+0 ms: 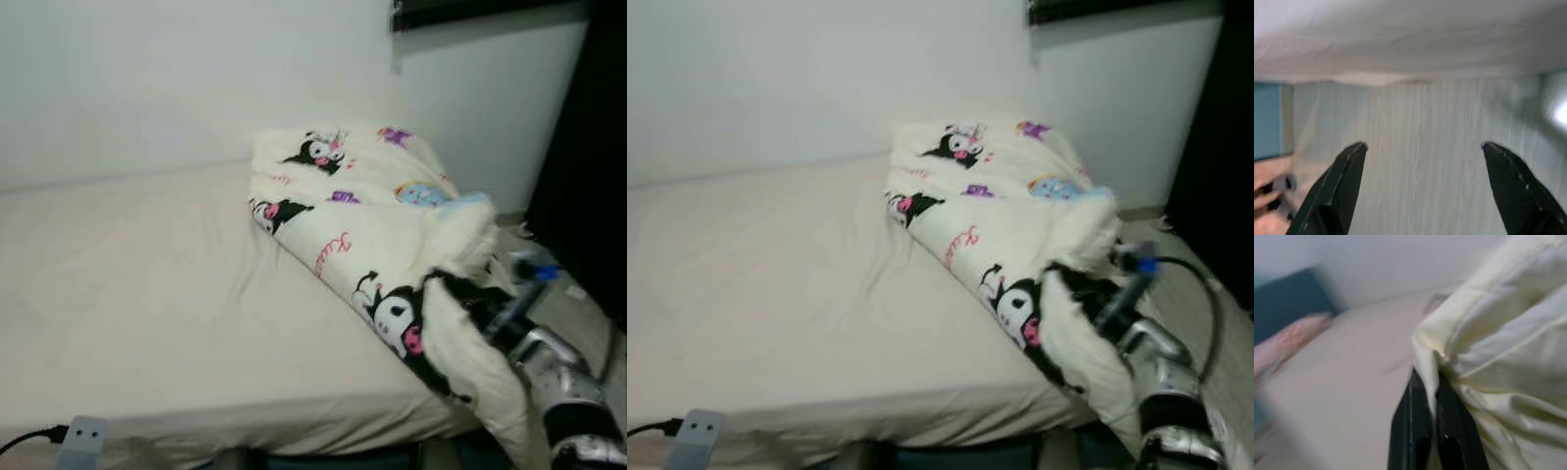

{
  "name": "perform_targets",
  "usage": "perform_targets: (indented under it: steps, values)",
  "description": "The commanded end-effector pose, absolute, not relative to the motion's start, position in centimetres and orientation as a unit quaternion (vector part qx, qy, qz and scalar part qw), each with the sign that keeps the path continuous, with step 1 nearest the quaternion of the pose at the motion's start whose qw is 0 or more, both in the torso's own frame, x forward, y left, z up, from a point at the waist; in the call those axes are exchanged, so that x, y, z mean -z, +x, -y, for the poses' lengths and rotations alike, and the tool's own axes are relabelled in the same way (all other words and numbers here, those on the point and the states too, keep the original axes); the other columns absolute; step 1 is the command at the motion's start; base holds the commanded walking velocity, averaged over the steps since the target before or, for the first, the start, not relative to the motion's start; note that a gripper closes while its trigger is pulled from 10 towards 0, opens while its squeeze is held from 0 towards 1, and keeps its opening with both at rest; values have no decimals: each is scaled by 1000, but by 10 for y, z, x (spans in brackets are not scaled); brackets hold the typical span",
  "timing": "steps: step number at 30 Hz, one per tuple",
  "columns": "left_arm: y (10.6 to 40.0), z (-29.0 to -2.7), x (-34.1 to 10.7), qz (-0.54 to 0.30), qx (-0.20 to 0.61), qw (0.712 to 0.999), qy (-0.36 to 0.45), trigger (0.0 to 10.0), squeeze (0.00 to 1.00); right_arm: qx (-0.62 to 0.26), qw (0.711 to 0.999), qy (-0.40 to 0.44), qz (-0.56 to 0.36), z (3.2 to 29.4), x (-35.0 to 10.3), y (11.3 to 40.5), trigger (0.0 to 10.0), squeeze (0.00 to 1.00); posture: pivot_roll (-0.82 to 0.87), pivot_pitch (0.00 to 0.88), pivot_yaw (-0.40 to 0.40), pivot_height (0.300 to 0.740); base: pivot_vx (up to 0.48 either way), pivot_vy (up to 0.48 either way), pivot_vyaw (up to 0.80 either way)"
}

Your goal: Clean up the room

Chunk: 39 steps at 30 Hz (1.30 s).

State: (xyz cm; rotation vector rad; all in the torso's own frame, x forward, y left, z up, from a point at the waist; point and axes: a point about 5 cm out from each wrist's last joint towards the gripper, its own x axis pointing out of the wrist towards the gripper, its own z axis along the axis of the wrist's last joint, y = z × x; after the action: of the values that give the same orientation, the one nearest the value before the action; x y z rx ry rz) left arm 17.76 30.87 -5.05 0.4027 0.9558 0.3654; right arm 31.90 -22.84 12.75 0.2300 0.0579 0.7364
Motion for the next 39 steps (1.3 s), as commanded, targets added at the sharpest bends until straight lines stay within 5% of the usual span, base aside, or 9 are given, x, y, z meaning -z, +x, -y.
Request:
perform_targets:
  steps: [1, 10, 14, 15, 16, 21, 26, 27, 39]
  values:
    - [173, -305, 54, -464, -173, 848, 192, 10000, 0, -471, 875, 104, -36, 186, -132, 312, 0, 0, 71, 0, 107, 538, 0, 0, 0]
    - [169, -289, 64, -476, -165, 846, 176, 10000, 0, -673, 694, 43, -252, 136, -59, 240, 0, 0, 66, 0, 77, 538, 0, 0, 0]
    - [170, -283, 66, -478, -160, 847, 172, 10000, 0, -639, 700, -23, -319, 155, -26, 229, 0, 0, 45, 0, 72, 538, 0, 0, 0]
    - [170, -282, 66, -479, -158, 846, 172, 10000, 0, -605, 722, -48, -331, 162, -18, 231, 3922, 0, 42, 0, 70, 538, 0, 0, 0]
    - [170, -281, 67, -480, -157, 846, 171, 10000, 0, -574, 744, -64, -337, 166, -13, 234, 10000, 0, 39, 0, 69, 538, 0, 0, 0]
    - [170, -276, 69, -482, -152, 847, 168, 10000, 0, -427, 825, -84, -360, 189, -3, 246, 10000, 0, 25, 0, 65, 538, 0, 0, 0]
    - [170, -271, 70, -482, -149, 847, 165, 10000, 0, -338, 857, -62, -384, 206, 14, 241, 10000, 0, 25, 0, 59, 538, 0, 0, 0]
    - [170, -271, 71, -483, -148, 847, 164, 10000, 0, -337, 860, -31, -381, 206, 16, 236, 10000, 1000, 26, 0, 55, 538, 0, 0, 0]
    - [166, -265, 74, -490, -140, 843, 170, 10000, 0, -449, 821, 166, -311, 175, 3, 218, 10000, 1000, 5, 0, 51, 538, 0, 0, 0]
